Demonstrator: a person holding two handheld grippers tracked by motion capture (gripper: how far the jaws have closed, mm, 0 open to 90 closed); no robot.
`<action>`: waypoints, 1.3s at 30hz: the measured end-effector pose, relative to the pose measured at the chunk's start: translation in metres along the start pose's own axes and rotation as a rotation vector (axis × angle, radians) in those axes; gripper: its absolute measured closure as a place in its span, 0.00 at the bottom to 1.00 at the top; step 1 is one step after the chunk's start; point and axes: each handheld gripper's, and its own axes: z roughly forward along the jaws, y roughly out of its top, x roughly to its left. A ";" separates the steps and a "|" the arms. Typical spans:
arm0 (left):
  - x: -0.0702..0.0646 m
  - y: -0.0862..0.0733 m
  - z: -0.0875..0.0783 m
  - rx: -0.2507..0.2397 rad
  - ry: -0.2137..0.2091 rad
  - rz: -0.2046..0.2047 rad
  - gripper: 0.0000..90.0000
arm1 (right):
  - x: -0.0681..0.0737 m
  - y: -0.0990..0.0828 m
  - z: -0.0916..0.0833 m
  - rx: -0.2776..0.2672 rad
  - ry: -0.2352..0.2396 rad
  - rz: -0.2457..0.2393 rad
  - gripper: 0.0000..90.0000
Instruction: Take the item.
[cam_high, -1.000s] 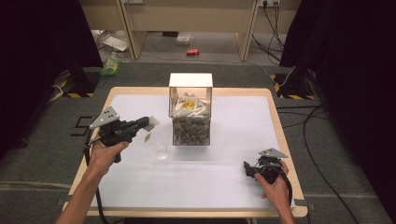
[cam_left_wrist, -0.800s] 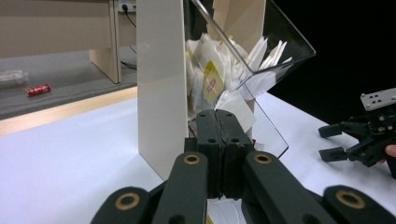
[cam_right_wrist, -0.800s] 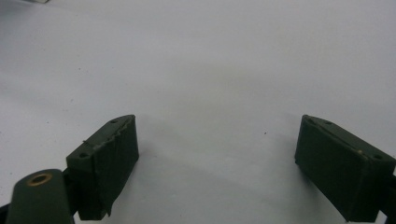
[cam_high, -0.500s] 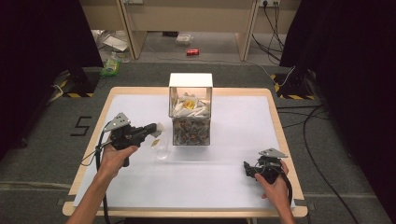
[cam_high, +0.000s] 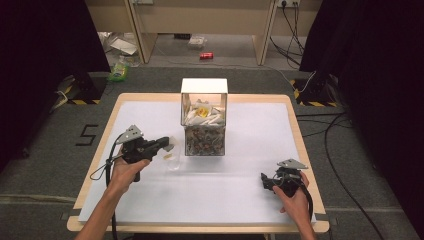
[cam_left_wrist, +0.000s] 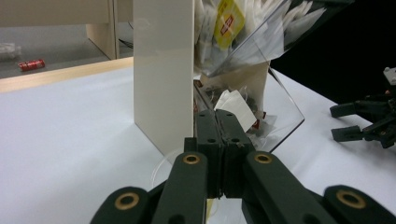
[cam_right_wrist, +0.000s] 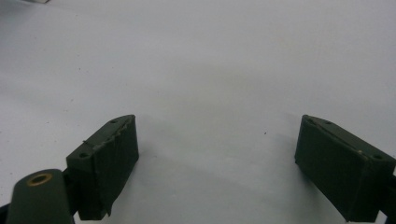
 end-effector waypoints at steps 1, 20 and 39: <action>0.000 -0.002 0.000 0.002 0.000 -0.005 0.98 | 0.000 0.000 0.000 0.000 0.000 -0.001 0.16; 0.003 -0.024 0.004 0.059 0.039 0.012 0.95 | 0.000 0.000 0.000 0.000 0.000 -0.001 0.16; 0.006 -0.020 0.001 0.064 0.029 -0.017 0.57 | 0.000 0.000 0.000 0.000 0.000 -0.001 0.15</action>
